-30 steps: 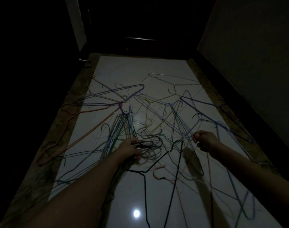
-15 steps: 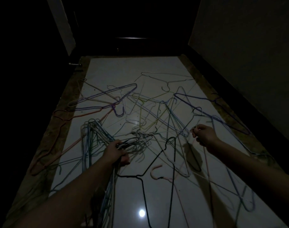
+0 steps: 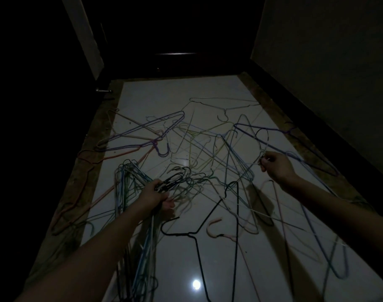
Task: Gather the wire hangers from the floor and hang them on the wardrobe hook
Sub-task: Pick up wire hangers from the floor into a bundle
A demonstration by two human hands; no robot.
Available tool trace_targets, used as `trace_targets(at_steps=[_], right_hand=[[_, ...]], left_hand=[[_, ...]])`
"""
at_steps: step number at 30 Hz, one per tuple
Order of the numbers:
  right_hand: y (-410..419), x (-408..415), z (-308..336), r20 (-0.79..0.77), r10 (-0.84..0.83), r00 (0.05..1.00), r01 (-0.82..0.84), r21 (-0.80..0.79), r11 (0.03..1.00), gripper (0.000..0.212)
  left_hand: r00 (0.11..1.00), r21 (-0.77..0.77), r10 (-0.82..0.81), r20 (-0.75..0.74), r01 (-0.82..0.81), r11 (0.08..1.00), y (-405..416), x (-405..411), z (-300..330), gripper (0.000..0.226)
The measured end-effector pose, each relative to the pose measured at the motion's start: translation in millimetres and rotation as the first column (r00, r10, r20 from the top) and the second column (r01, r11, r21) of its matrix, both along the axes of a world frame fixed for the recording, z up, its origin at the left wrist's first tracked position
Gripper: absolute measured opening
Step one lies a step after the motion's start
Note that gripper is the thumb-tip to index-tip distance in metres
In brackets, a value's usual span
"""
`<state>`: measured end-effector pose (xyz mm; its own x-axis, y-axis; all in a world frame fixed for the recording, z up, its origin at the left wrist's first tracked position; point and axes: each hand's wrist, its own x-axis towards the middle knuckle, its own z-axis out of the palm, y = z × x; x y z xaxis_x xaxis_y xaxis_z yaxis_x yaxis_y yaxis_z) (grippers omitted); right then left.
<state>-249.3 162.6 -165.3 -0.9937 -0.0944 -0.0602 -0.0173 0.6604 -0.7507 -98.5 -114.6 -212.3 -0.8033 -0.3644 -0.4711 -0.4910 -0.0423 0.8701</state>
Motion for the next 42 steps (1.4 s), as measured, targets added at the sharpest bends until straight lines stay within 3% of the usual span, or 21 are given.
trace_targets(at_steps=[3, 8, 10, 14, 20, 26, 29, 33, 39, 42], right_hand=[[4, -2, 0, 0.018, -0.001, 1.0, 0.001, -0.007, 1.0, 0.034], [0, -3, 5, -0.035, 0.022, 0.999, -0.021, 0.031, 0.999, 0.04], [-6, -2, 9, -0.077, 0.04, 0.996, -0.033, 0.083, 0.996, 0.039], [-13, -3, 14, -0.114, 0.072, 0.991, -0.053, 0.165, 0.985, 0.038], [-17, -4, 20, -0.142, 0.122, 0.982, -0.085, 0.238, 0.968, 0.023], [-10, -2, 29, -0.121, 0.144, 0.982, -0.117, 0.207, 0.971, 0.02], [-17, 6, 27, -0.029, 0.257, 0.966, -0.235, 0.32, 0.918, 0.034], [-16, 13, 21, -0.007, 0.312, 0.95, -0.29, 0.35, 0.891, 0.04], [-9, 10, 27, -0.011, 0.253, 0.967, -0.246, 0.201, 0.948, 0.038], [-15, 20, 27, 0.079, 0.273, 0.959, -0.282, 0.167, 0.945, 0.039]], left_hand=[[0.999, -0.007, -0.048, 0.01, 0.048, 0.999, -2, -1, 11, 0.015], [0.989, -0.047, -0.144, 0.042, 0.146, 0.988, -21, 5, 24, 0.03], [0.986, -0.045, -0.14, 0.088, 0.144, 0.989, -31, 8, 23, 0.04], [0.986, -0.189, -0.095, 0.139, 0.121, 0.974, -44, 19, 12, 0.047], [0.995, -0.323, -0.02, 0.093, 0.049, 0.945, -49, 19, 7, 0.039], [0.994, -0.315, 0.097, 0.043, -0.078, 0.946, -48, 13, 9, 0.033], [0.991, -0.323, 0.134, 0.013, -0.123, 0.938, -40, 10, 15, 0.032], [0.968, -0.184, 0.245, -0.056, -0.251, 0.95, -54, -8, 29, 0.046], [0.978, -0.186, 0.195, 0.08, -0.178, 0.966, -50, 4, 25, 0.048], [0.977, -0.193, 0.192, 0.088, -0.172, 0.966, -43, 8, 19, 0.051]])
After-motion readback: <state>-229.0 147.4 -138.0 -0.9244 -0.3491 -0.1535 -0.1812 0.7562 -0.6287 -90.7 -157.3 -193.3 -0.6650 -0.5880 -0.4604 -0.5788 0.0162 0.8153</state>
